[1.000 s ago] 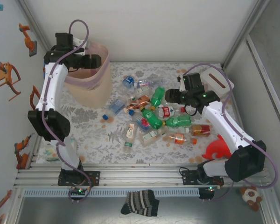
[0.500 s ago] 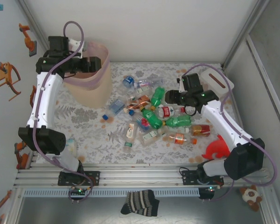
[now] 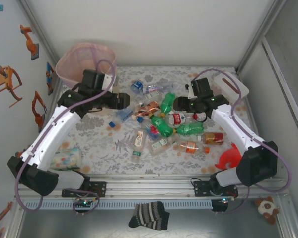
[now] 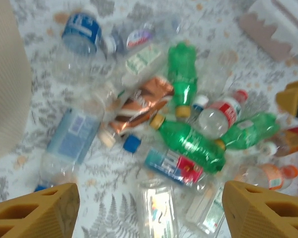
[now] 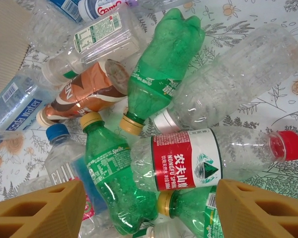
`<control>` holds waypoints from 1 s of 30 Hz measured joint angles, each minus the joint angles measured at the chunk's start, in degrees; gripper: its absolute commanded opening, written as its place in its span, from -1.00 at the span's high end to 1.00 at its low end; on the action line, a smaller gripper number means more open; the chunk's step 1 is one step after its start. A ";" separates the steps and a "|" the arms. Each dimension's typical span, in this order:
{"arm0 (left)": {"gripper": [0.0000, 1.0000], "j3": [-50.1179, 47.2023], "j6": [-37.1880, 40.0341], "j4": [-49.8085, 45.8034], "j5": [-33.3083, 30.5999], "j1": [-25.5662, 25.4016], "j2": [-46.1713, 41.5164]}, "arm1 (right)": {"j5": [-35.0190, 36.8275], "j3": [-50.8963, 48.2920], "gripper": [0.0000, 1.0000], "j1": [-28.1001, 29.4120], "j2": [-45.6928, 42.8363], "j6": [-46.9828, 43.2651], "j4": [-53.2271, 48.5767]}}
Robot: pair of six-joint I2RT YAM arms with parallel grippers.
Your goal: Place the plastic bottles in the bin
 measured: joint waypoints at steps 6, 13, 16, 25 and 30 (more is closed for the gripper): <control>-0.48 -9.44 -7.69 2.23 -9.11 -8.26 -0.87 | -0.55 -0.96 -0.38 0.11 0.00 0.00 0.46; -0.50 -14.08 -15.17 4.52 -14.97 -17.11 1.79 | -0.90 -2.71 -0.38 0.37 0.00 0.24 1.05; -0.50 -15.28 -18.08 5.22 -15.39 -19.61 4.11 | -0.90 -2.73 -0.38 0.37 0.00 0.22 1.07; -0.52 -16.24 -25.77 5.95 -16.20 -24.04 11.58 | -0.87 -2.75 -0.38 0.37 0.00 0.20 1.07; -0.51 -16.26 -27.89 6.10 -16.17 -24.72 15.32 | -0.87 -3.19 -0.38 0.37 -0.02 0.20 1.09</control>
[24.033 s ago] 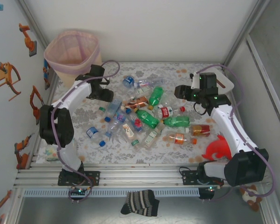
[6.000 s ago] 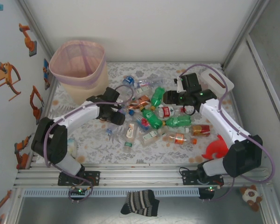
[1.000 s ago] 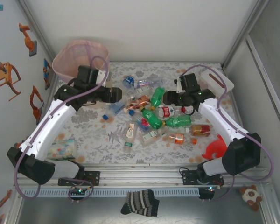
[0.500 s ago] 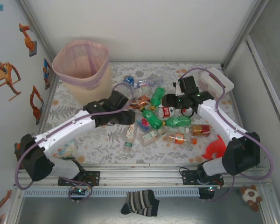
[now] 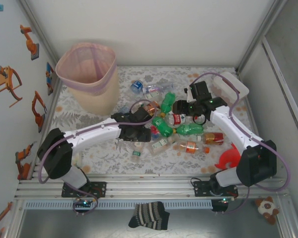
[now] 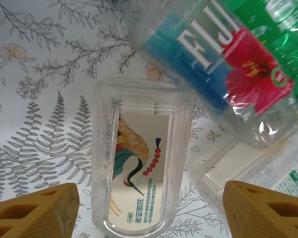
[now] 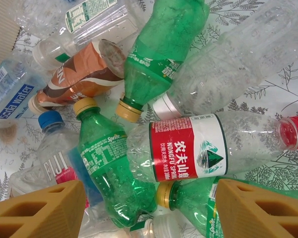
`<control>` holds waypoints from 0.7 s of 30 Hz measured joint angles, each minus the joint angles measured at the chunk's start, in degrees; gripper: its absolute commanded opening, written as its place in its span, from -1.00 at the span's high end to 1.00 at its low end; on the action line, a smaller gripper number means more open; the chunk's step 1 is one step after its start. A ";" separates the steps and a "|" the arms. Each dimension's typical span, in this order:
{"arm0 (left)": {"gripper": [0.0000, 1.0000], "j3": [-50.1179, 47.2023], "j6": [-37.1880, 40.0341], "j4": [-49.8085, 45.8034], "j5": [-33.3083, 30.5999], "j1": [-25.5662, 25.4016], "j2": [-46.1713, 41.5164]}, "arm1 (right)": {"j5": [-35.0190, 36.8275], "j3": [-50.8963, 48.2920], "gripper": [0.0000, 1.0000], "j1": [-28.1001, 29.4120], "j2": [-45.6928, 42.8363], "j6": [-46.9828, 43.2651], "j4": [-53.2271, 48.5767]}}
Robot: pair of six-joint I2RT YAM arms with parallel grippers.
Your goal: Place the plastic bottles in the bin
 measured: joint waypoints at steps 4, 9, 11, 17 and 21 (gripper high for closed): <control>-0.51 0.00 -0.44 0.20 0.13 -0.57 3.06 | 0.00 -0.04 -0.38 0.00 -0.02 0.00 -0.02; -0.45 0.00 -0.63 0.26 0.02 -1.49 6.27 | 0.00 -0.13 -0.38 0.00 -0.02 0.00 -0.02; -0.42 0.00 -0.63 0.13 -0.07 -1.75 7.13 | 0.00 -0.13 -0.38 0.00 -0.02 0.00 -0.02; -0.33 0.00 -0.63 -0.04 -0.50 -1.77 7.85 | 0.00 -0.13 -0.38 0.00 -0.02 0.00 -0.02; -0.22 0.00 -0.59 -0.07 -0.70 -1.79 8.28 | 0.00 -0.13 -0.38 0.00 -0.02 0.00 -0.02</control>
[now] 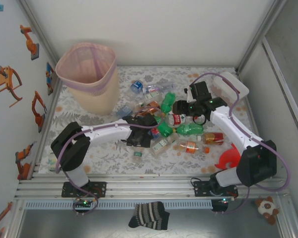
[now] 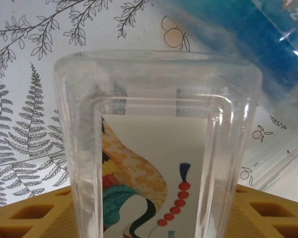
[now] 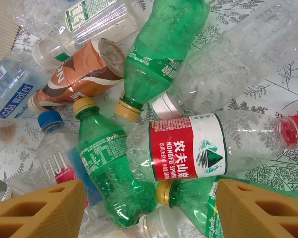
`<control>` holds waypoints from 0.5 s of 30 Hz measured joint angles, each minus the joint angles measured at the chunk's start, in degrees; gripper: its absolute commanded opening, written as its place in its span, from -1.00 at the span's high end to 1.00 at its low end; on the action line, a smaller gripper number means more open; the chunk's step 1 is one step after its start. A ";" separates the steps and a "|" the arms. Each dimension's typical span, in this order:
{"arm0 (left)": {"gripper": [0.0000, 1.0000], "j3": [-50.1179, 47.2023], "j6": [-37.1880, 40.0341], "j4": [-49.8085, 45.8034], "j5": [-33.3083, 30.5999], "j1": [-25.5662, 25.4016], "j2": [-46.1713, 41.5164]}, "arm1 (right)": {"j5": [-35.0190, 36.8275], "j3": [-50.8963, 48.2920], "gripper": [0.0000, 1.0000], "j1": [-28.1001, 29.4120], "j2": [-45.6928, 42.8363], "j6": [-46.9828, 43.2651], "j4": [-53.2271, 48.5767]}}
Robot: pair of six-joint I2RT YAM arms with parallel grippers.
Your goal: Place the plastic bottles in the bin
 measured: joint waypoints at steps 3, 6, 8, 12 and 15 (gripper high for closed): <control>-0.18 0.04 0.00 0.00 0.00 0.00 0.00 | 0.00 0.00 -0.38 0.00 0.00 0.00 0.00; -0.16 0.09 0.02 -0.02 0.00 0.00 0.00 | 0.00 0.00 -0.38 0.00 0.00 0.02 0.00; -0.14 0.11 0.02 -0.04 0.00 -0.04 0.00 | 0.00 0.00 -0.38 0.00 0.00 0.02 0.00; -0.13 0.20 0.00 -0.26 -0.20 -0.04 0.00 | 0.00 0.00 -0.38 0.00 0.00 0.02 0.00; -0.13 0.61 0.04 -1.25 -0.92 -0.04 -0.22 | 0.04 0.00 -0.38 0.00 0.00 0.02 0.00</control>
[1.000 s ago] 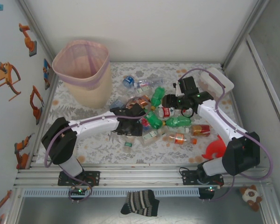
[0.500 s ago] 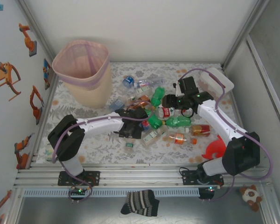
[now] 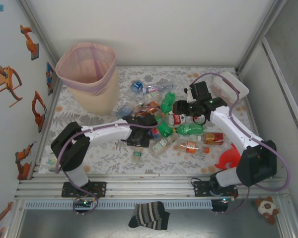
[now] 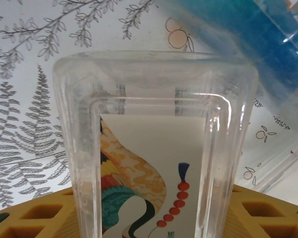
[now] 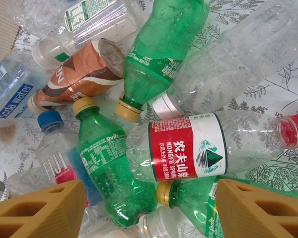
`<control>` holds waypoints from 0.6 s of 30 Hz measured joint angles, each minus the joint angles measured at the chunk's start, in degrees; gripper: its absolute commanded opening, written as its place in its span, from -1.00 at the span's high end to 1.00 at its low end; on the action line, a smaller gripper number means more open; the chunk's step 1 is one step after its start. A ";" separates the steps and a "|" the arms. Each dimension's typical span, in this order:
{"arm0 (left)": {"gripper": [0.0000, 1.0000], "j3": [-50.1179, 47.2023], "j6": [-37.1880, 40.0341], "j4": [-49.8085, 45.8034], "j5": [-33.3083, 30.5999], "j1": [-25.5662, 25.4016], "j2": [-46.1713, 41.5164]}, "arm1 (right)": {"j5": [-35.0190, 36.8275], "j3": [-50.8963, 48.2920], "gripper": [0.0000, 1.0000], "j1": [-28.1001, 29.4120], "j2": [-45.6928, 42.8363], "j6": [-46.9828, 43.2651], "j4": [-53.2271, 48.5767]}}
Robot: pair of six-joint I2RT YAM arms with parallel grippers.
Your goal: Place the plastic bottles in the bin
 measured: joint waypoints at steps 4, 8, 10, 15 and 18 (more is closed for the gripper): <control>-0.13 2.10 0.42 -1.90 -1.38 0.00 -1.33 | -0.02 0.00 -0.38 0.00 0.00 0.00 0.00; -0.07 6.43 1.53 -4.42 -2.56 0.17 -3.23 | 0.00 0.00 -0.37 0.00 0.00 0.00 0.00; -0.07 8.90 2.01 -5.42 -3.26 0.55 -4.13 | 0.00 0.00 -0.38 0.00 0.00 0.00 0.00; -0.05 13.77 3.48 -6.95 -4.90 3.96 -7.58 | 0.00 0.00 -0.38 0.00 0.00 0.00 0.00; -0.03 16.37 4.92 -7.39 -6.23 7.10 -9.62 | 0.00 0.00 -0.37 0.00 0.00 0.00 0.00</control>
